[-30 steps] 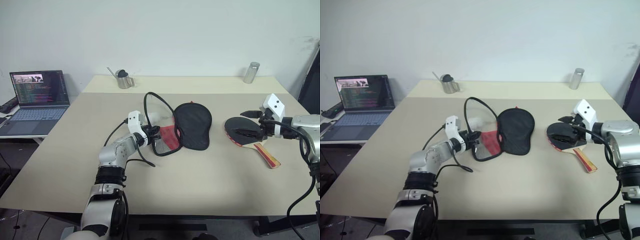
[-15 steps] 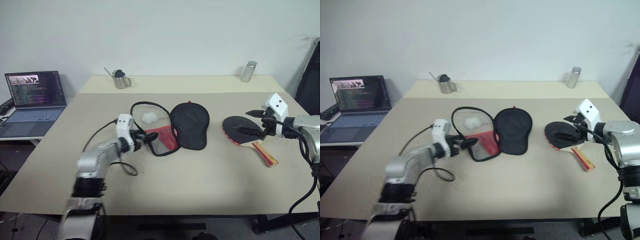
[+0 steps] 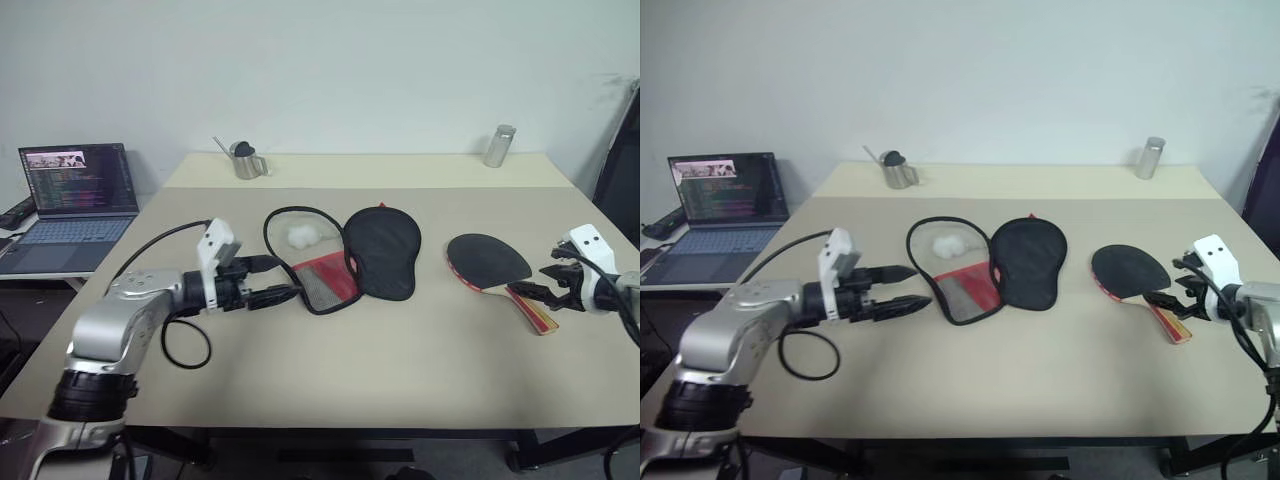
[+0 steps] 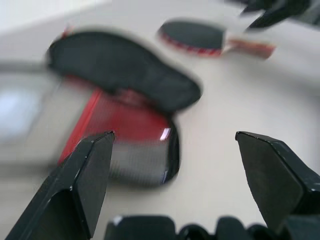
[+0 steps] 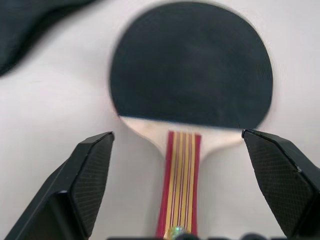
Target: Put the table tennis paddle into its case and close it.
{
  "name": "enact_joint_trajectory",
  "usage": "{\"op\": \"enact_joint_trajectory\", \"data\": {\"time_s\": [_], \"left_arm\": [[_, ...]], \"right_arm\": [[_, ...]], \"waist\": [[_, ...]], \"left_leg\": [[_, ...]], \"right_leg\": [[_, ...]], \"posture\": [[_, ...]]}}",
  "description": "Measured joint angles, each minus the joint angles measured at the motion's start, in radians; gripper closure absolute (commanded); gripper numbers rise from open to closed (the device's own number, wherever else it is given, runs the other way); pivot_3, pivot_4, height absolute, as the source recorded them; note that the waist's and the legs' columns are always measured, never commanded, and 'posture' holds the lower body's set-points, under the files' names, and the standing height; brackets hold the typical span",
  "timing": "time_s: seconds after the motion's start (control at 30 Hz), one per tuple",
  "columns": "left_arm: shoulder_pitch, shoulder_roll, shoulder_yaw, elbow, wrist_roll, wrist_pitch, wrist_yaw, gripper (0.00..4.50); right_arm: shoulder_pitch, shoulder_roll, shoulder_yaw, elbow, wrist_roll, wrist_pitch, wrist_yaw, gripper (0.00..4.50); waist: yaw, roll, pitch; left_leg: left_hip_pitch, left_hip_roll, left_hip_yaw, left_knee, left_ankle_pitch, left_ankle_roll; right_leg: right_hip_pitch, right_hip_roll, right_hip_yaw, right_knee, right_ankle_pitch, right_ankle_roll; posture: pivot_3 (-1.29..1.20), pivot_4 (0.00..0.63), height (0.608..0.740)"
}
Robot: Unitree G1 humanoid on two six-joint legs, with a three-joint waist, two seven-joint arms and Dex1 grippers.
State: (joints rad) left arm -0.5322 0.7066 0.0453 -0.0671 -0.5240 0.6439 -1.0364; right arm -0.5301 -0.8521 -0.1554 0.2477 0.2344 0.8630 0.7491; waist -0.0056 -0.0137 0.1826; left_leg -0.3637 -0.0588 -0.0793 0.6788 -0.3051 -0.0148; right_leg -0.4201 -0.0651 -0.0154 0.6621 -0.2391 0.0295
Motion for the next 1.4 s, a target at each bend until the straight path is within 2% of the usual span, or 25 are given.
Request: {"op": "enact_joint_trajectory", "data": {"time_s": [0.27, 0.83, 0.93, 1.2, 1.23, 1.4], "left_arm": [[-0.001, -0.018, -0.020, 0.008, 0.015, -0.002, 0.002, 0.28], [0.028, -0.018, -0.008, -0.006, 0.015, -0.001, 0.045, 0.28], [0.035, -0.018, -0.005, -0.009, 0.014, 0.000, 0.048, 0.24], [0.047, -0.018, 0.005, -0.029, 0.013, 0.002, 0.068, 0.24], [0.047, -0.018, 0.005, -0.031, 0.013, 0.002, 0.068, 0.24], [0.048, -0.017, 0.014, -0.039, 0.013, 0.002, 0.080, 0.24]], "right_arm": [[-0.054, 0.098, 0.000, 0.126, -0.034, 0.061, -0.183, 0.00], [-0.159, 0.248, 0.025, 0.208, -0.054, -0.029, -0.206, 0.00], [-0.170, 0.264, 0.030, 0.223, -0.060, -0.046, -0.210, 0.53], [-0.215, 0.308, 0.033, 0.291, -0.098, -0.099, -0.279, 3.26], [-0.223, 0.313, 0.033, 0.303, -0.099, -0.104, -0.289, 3.42], [-0.239, 0.336, 0.032, 0.316, -0.102, -0.116, -0.333, 3.42]], "waist": [[-0.014, 0.000, 0.000], [-0.050, -0.003, -0.001], [-0.051, -0.003, -0.001], [-0.052, -0.003, -0.001], [-0.052, -0.003, -0.001], [-0.052, -0.003, -0.001]], "left_leg": [[0.000, 0.000, 0.002, 0.000, -0.001, 0.001], [0.004, 0.012, 0.008, 0.000, -0.003, 0.005], [0.005, 0.013, 0.009, 0.000, -0.003, 0.005], [0.005, 0.013, 0.010, 0.000, -0.003, 0.005], [0.005, 0.013, 0.010, 0.000, -0.003, 0.005], [0.005, 0.014, 0.010, 0.000, -0.003, 0.005]], "right_leg": [[-0.001, 0.001, 0.002, 0.001, 0.000, 0.001], [-0.001, 0.012, 0.007, 0.001, 0.005, -0.004], [-0.001, 0.013, 0.007, 0.001, 0.006, -0.005], [-0.001, 0.013, 0.008, 0.001, 0.006, -0.005], [-0.001, 0.013, 0.007, 0.001, 0.006, -0.005], [-0.001, 0.013, 0.008, 0.001, 0.007, -0.006]], "posture": [[0.00, 0.150, 0.740], [0.00, 0.150, 0.740], [0.00, 0.150, 0.740], [0.00, 0.150, 0.740], [0.00, 0.150, 0.740], [0.00, 0.150, 0.740]]}}
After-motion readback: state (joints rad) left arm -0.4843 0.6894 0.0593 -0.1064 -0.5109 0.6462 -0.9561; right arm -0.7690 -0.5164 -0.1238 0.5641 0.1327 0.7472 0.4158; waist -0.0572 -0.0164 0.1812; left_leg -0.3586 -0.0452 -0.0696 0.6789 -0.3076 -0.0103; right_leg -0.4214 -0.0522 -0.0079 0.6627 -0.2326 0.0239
